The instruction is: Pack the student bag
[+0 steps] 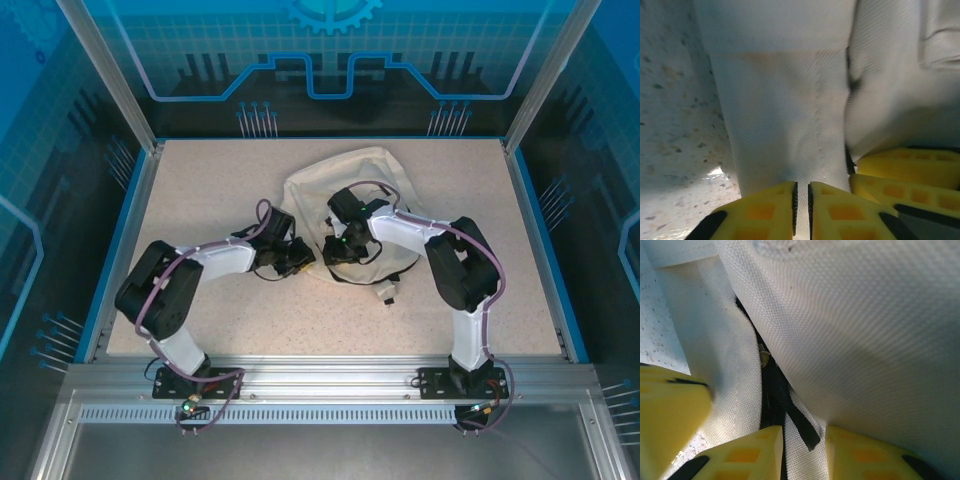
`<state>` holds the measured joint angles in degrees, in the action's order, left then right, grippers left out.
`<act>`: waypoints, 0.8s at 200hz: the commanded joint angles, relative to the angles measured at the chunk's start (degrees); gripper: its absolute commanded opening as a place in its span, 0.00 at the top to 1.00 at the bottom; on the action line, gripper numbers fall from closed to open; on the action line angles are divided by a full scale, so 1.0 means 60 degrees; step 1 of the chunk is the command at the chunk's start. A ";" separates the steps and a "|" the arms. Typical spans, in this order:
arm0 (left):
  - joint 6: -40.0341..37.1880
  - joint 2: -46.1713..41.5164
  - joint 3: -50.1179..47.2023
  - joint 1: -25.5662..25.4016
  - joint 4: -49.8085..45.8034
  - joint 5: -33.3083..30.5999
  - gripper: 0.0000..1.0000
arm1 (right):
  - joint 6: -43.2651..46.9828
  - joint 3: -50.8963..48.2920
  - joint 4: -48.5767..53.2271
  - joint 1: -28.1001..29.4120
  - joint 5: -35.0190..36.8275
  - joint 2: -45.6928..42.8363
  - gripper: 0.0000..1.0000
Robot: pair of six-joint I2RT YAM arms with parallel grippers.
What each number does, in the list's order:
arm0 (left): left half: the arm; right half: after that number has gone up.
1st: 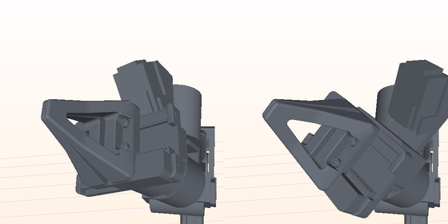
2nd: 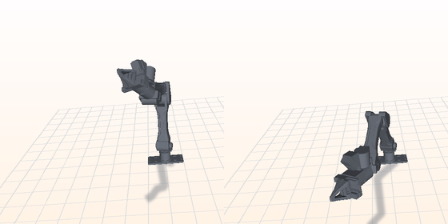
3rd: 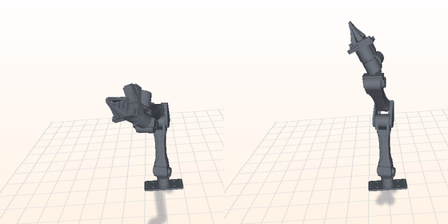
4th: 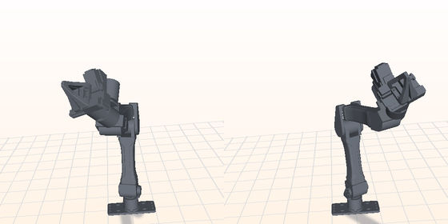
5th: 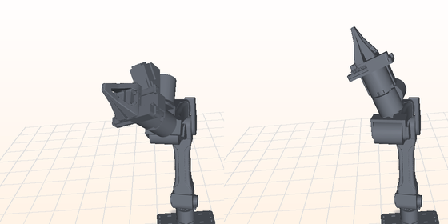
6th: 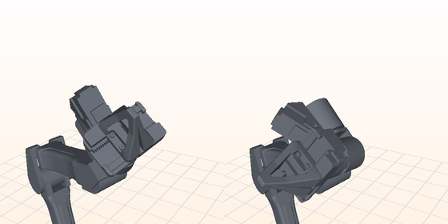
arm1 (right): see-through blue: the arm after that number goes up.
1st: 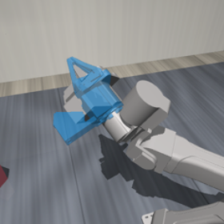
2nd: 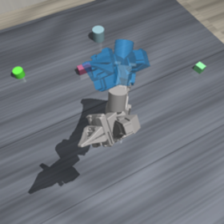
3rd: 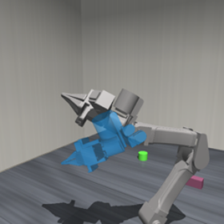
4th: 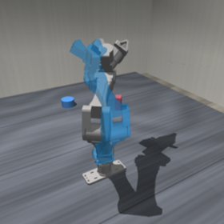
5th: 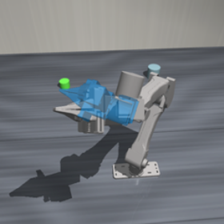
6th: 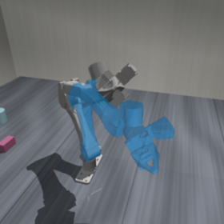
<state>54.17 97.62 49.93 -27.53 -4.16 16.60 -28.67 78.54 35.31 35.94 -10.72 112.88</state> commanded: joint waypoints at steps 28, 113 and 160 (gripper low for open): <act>-0.0181 0.0569 -0.0074 -0.0126 -0.0708 -0.0133 0.99 | 0.0327 0.0216 0.0128 -0.0043 -0.0571 0.0348 0.72; -0.0443 0.0994 0.0064 -0.0173 -0.1173 -0.0500 1.00 | 0.0568 0.0794 0.0355 -0.0030 -0.0945 0.0828 0.70; -0.0474 0.0993 0.0021 -0.0183 -0.1240 -0.0599 1.00 | 0.0833 0.1091 0.0587 -0.0025 -0.0906 0.1076 0.64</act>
<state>52.56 101.32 50.61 -28.05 -5.48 15.79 -25.74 83.24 37.63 35.94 -15.51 117.47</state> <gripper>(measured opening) 0.068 0.355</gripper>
